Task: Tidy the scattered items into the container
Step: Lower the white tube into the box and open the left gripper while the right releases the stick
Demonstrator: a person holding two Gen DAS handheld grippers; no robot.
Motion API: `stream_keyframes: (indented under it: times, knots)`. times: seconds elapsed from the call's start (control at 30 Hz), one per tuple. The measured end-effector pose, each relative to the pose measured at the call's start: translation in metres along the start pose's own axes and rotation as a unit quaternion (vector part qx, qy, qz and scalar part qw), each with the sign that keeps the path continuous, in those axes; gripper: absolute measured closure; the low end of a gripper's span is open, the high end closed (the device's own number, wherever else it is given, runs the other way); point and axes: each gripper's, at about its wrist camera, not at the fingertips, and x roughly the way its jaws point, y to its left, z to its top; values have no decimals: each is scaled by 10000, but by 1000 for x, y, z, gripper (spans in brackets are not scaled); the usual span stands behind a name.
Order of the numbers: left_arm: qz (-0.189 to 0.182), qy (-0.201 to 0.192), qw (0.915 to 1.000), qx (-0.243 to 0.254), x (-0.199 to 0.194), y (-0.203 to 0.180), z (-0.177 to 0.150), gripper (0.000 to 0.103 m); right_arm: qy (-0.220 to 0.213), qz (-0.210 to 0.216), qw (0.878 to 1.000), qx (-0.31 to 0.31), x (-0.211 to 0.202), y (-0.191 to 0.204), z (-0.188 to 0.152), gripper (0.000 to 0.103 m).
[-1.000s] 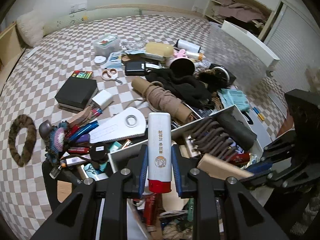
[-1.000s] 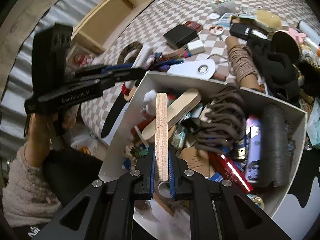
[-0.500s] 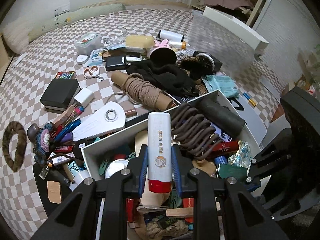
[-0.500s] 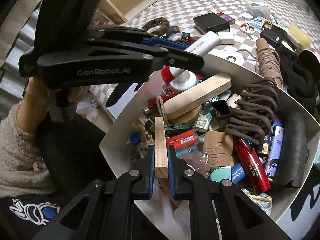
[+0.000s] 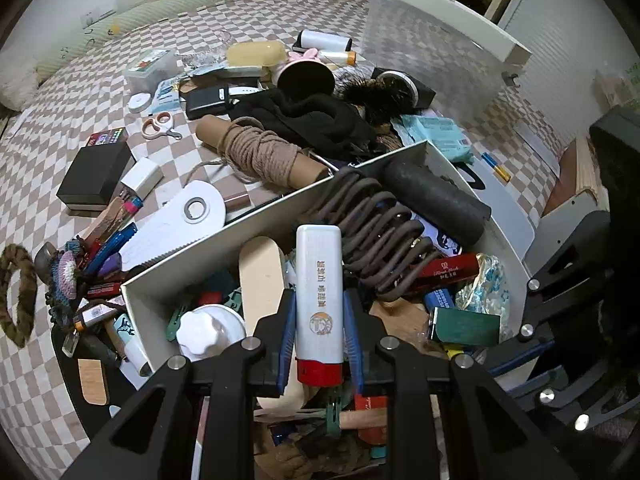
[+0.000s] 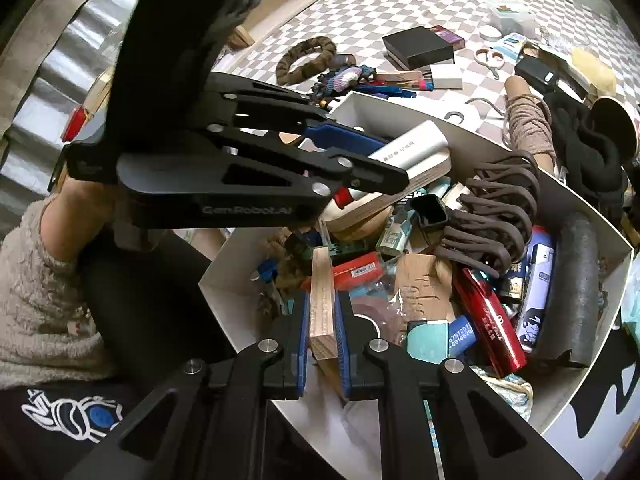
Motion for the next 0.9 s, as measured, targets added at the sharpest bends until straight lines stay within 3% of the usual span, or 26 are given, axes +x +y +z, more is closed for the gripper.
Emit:
stream_keyframes:
  times: [0.1,0.13,0.17,0.23,0.6,0.73,0.77,0.8,0.87,0.9]
  knots:
    - [-40,66,10000,22,4,-2,0,80,-13,51,10000,-12,-2,0,-1,90]
    - [-49,89,9999,31,6,-3,-1,74,-24,22,10000,-31,-2,0,-2,90]
    - [-49,104,9999,44,6,-4,-1,58,-34,4,10000,-40,-3,0,-2,90]
    - [-44,91,9999,56,7,-6,-2,42,-53,5,10000,-25,-3,-2,-3,90]
    - [68,-83,9998,-145,0,9,0,41,-233,-69,9997,86,-11,-9,-3,90]
    - [137,-195,9988,-438,-5,26,1,35,-259,-135,9994,160,-10,-14,-4,88]
    - [130,-217,9983,-529,-7,31,1,35,-247,-160,9994,190,-9,-15,-4,81]
    - [129,-239,9978,-605,-8,35,1,35,-220,-195,9993,221,-6,-16,-4,61]
    - [151,-280,9971,-698,-10,40,2,35,-137,-249,9994,205,-1,-15,-4,39]
    - [172,-302,9967,-731,-12,43,1,35,-90,-275,9994,183,1,-14,-4,39]
